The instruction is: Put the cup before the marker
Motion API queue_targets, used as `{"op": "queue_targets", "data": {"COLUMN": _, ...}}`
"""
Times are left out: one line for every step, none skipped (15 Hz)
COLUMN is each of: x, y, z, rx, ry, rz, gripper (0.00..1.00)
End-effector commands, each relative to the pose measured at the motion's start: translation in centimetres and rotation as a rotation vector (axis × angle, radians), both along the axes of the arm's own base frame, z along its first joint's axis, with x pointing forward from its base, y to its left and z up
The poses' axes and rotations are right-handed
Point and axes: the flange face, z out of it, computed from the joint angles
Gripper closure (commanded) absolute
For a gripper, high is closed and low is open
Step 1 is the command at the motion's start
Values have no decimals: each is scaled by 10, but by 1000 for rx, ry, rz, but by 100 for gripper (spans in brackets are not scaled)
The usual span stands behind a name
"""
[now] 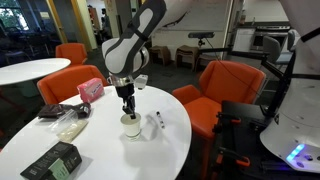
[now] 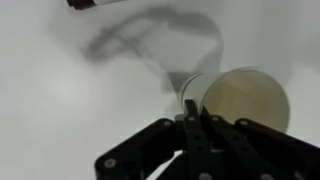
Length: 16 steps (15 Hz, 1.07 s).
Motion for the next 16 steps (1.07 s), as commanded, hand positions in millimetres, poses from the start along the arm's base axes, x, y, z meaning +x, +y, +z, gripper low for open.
{"op": "queue_targets", "data": {"x": 1, "y": -19, "z": 18, "rx": -10, "ry": -6, "rz": -5, "gripper": 99}}
{"op": "queue_targets", "data": {"x": 2, "y": -29, "z": 24, "rx": -16, "ry": -14, "rz": -16, "gripper": 99}}
{"op": "queue_targets", "data": {"x": 2, "y": -41, "z": 31, "rx": -30, "ry": -21, "rz": -33, "gripper": 99}}
{"op": "queue_targets", "data": {"x": 2, "y": -51, "z": 37, "rx": -42, "ry": -27, "rz": -49, "gripper": 99}}
{"op": "queue_targets", "data": {"x": 2, "y": -64, "z": 42, "rx": -55, "ry": -30, "rz": -71, "gripper": 99}}
{"op": "queue_targets", "data": {"x": 3, "y": -74, "z": 46, "rx": -66, "ry": -28, "rz": -83, "gripper": 99}}
{"op": "queue_targets", "data": {"x": 1, "y": -85, "z": 47, "rx": -81, "ry": -20, "rz": -107, "gripper": 99}}
{"op": "queue_targets", "data": {"x": -1, "y": -95, "z": 47, "rx": -90, "ry": -10, "rz": -121, "gripper": 99}}
{"op": "queue_targets", "data": {"x": -3, "y": -104, "z": 45, "rx": -90, "ry": 3, "rz": -137, "gripper": 99}}
{"op": "queue_targets", "data": {"x": -5, "y": -112, "z": 41, "rx": -88, "ry": 16, "rz": -150, "gripper": 99}}
{"op": "queue_targets", "data": {"x": -8, "y": -118, "z": 37, "rx": -83, "ry": 32, "rz": -164, "gripper": 99}}
{"op": "queue_targets", "data": {"x": -10, "y": -124, "z": 34, "rx": -80, "ry": 43, "rz": -177, "gripper": 99}}
{"op": "queue_targets", "data": {"x": -13, "y": -130, "z": 31, "rx": -77, "ry": 50, "rz": -192, "gripper": 99}}
{"op": "queue_targets", "data": {"x": -14, "y": -135, "z": 29, "rx": -76, "ry": 52, "rz": -200, "gripper": 99}}
{"op": "queue_targets", "data": {"x": -17, "y": -141, "z": 28, "rx": -76, "ry": 53, "rz": -214, "gripper": 99}}
{"op": "queue_targets", "data": {"x": -19, "y": -147, "z": 28, "rx": -82, "ry": 56, "rz": -225, "gripper": 99}}
